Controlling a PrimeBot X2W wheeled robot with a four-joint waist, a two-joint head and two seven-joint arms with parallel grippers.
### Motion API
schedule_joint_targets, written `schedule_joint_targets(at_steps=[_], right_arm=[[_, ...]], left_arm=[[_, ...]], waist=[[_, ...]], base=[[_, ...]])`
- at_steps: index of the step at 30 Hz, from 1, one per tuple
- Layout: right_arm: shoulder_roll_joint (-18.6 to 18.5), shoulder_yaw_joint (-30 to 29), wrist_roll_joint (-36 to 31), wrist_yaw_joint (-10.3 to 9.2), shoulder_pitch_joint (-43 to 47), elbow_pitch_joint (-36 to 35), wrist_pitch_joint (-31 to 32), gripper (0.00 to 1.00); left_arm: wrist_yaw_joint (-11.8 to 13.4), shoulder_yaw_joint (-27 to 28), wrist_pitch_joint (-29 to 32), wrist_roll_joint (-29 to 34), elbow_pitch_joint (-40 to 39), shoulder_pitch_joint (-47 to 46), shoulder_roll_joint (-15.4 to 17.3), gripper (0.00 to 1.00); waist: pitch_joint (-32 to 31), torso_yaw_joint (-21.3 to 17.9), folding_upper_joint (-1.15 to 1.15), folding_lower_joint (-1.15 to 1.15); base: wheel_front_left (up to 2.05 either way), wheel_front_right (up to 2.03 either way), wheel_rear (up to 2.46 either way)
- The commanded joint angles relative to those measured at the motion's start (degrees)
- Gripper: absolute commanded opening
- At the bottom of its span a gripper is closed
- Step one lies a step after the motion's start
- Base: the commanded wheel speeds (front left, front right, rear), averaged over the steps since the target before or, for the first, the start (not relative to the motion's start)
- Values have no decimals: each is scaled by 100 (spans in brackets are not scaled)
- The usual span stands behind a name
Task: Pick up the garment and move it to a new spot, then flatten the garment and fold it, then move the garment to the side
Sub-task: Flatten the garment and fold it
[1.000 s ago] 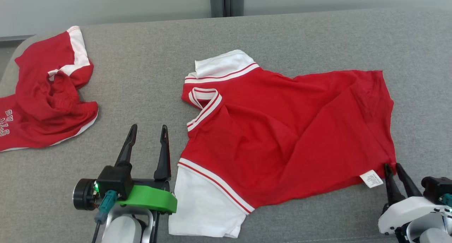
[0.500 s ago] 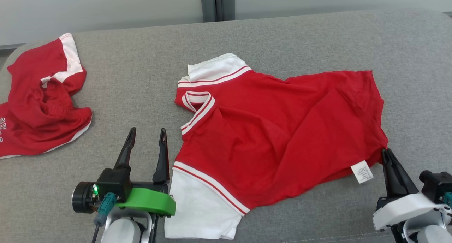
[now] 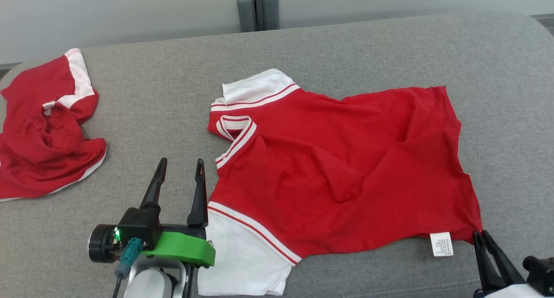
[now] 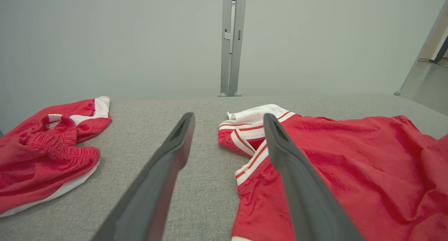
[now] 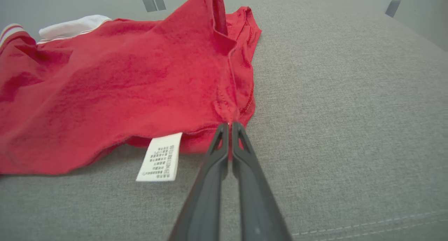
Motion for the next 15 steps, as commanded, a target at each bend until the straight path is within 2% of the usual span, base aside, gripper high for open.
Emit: schedule_joint_targets(at_steps=[1,9,15], right_arm=[[-53,-62,-27,-11,-82,-64,-18,100],[-89,-365,-181,-10,-363,-422,-18,100],[-24,-330,-358,-11,-671,-649,-18,100]], left_arm=[[-22,4,-3,8,-11,61,16,100],[0,5,-3,-38,3,95,16,100],[-11,89,-3,18,9,110,16,100]], waist=[[-1,18,0,0],[-41,116,0,0],[-93,116,0,0]], base=[[0,0,0],[0,0,0],[0,0,0]])
